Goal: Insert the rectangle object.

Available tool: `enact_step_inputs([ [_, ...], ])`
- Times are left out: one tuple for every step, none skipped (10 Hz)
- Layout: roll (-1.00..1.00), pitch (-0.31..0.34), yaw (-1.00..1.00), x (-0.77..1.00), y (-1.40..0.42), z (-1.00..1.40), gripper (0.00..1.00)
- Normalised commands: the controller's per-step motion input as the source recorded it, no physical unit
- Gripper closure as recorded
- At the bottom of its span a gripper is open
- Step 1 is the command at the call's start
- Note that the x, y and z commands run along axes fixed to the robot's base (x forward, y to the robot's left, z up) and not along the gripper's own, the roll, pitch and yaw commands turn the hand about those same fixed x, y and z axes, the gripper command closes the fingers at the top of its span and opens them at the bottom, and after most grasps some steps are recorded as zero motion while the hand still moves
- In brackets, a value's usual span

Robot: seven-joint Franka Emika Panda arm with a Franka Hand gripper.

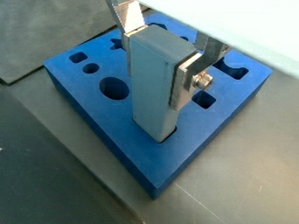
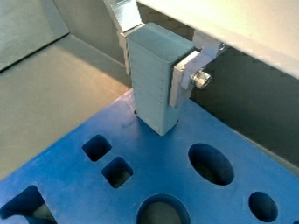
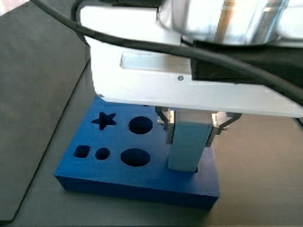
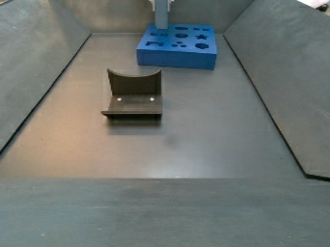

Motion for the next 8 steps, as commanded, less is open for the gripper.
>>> enact_step_inputs([
  [0.10,-0.099,0.00,0.04,-0.08,-0.62,1.00],
  [0.07,-0.159,-0.01,0.00,-0.16,-0.70,1.00],
  [0.05,-0.140,-0.09,0.04,-0.20,-0.65,1.00],
  [0.04,-0.141,-0.08,0.02,-0.19,-0.65,1.00],
  [0.04,-0.157,-0.06,0.00,-0.20,-0.67,1.00],
  [0.00,-0.104,-0.05,0.00,-0.03,-0.35,1.00],
  [-0.02,-0.020,0.00,0.00,0.01,0.00,1.00],
  [0.00,0.000,0.00,0.00,0.00,0.00,1.00],
])
